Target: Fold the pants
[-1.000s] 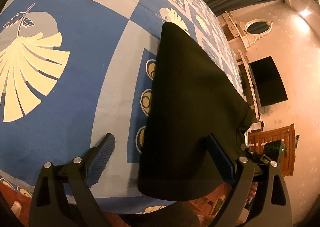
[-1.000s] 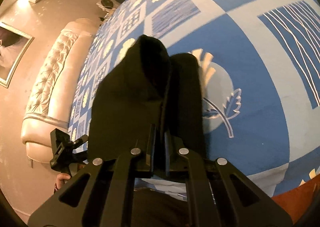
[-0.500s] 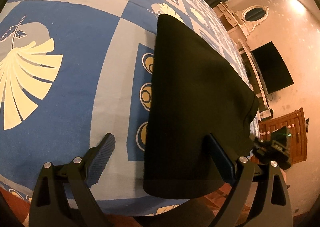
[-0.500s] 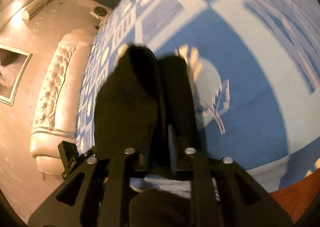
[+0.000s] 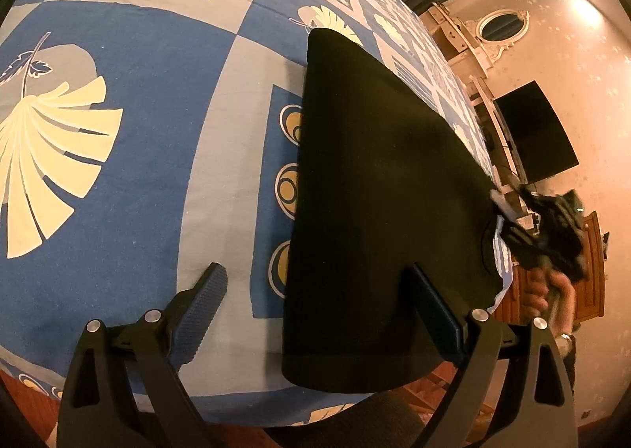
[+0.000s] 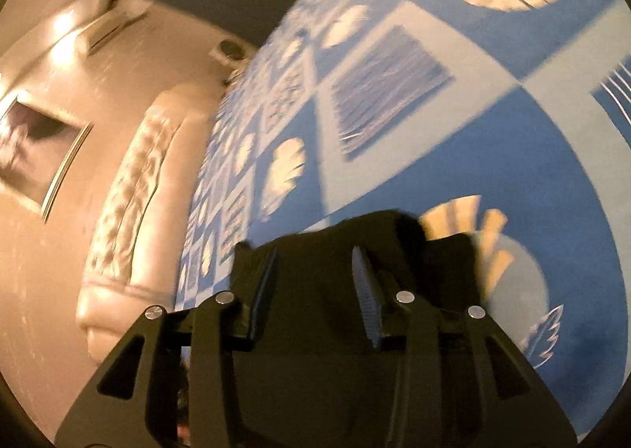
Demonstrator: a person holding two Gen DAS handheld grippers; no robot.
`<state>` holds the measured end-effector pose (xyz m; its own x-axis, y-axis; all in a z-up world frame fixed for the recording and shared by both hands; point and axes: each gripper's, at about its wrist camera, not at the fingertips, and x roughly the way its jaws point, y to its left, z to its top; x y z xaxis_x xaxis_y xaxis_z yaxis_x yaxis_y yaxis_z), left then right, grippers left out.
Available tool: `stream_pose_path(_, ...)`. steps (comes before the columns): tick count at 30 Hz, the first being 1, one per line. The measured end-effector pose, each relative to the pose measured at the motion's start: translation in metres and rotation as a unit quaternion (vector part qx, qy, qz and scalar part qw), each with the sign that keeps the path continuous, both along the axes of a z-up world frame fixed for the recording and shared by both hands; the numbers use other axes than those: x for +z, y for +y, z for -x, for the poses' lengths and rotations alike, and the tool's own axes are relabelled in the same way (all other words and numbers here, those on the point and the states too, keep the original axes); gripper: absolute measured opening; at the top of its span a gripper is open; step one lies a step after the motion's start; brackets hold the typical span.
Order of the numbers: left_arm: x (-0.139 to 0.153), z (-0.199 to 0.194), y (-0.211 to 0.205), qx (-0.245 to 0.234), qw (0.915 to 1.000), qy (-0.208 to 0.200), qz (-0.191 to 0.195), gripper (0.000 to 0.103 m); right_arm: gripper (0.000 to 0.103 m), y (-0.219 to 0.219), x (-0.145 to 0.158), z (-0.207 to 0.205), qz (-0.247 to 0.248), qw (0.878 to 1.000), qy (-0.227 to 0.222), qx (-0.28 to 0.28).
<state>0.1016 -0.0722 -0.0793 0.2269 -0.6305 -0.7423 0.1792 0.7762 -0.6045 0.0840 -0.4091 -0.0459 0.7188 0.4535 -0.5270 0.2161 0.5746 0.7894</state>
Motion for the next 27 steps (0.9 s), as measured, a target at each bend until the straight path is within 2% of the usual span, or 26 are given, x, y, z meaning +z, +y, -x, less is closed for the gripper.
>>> stream_pose_path(2, 0.001, 0.000, 0.000, -0.002, 1.0000, -0.001, 0.001, 0.091, 0.032, -0.014, -0.016, 0.001, -0.004, 1.000, 0.015, -0.020)
stream_pose_path(3, 0.001, 0.000, 0.000, -0.002, 1.0000, -0.002, 0.001, 0.091, 0.017, -0.020, -0.025, 0.002, -0.012, 0.999, 0.019, -0.023)
stream_pose_path(5, 0.002, 0.000, -0.001, -0.003, 1.0000, -0.003, 0.002, 0.091, 0.002, -0.028, -0.036, 0.004, -0.019, 0.999, 0.030, -0.025)
stream_pose_path(7, 0.002, -0.001, 0.000, -0.004, 1.0000, -0.001, 0.005, 0.091, 0.004, -0.034, -0.041, 0.010, -0.057, 0.998, 0.020, -0.027)
stream_pose_path(8, 0.003, -0.002, 0.002, -0.004, 1.0000, 0.003, 0.009, 0.091, 0.016, -0.035, -0.040, 0.013, -0.069, 0.997, 0.014, -0.027)
stream_pose_path(9, 0.003, -0.001, 0.003, -0.002, 0.9999, 0.005, 0.012, 0.091, 0.042, -0.038, -0.036, 0.017, -0.081, 0.996, -0.004, -0.023)
stream_pose_path(10, 0.005, -0.002, 0.007, 0.004, 0.9998, 0.006, 0.021, 0.091, 0.059, -0.039, -0.029, 0.022, -0.083, 0.996, -0.021, -0.022)
stream_pose_path(11, 0.007, -0.003, 0.011, 0.010, 0.9995, 0.006, 0.030, 0.091, 0.090, -0.041, -0.024, 0.025, -0.069, 0.997, -0.020, -0.028)
stream_pose_path(13, 0.011, -0.006, 0.019, 0.023, 0.9983, 0.003, 0.053, 0.091, 0.093, -0.046, -0.013, 0.032, -0.024, 0.999, -0.012, -0.033)
stream_pose_path(16, 0.016, -0.016, 0.024, 0.030, 0.9960, -0.002, 0.084, 0.091, 0.093, -0.054, -0.010, 0.036, -0.003, 1.000, -0.010, -0.018)
stream_pose_path(21, 0.015, -0.047, 0.011, 0.015, 0.9906, 0.000, 0.136, 0.091, 0.093, -0.059, -0.041, 0.031, -0.069, 0.998, 0.015, -0.002)
stream_pose_path(23, 0.010, -0.062, 0.003, 0.005, 0.9883, 0.008, 0.152, 0.091, 0.093, -0.052, -0.048, 0.028, -0.074, 0.997, 0.023, 0.014)
stream_pose_path(27, 0.000, -0.093, -0.013, -0.019, 0.9894, 0.010, 0.144, 0.091, 0.093, -0.040, -0.049, 0.012, -0.067, 0.996, 0.014, 0.051)
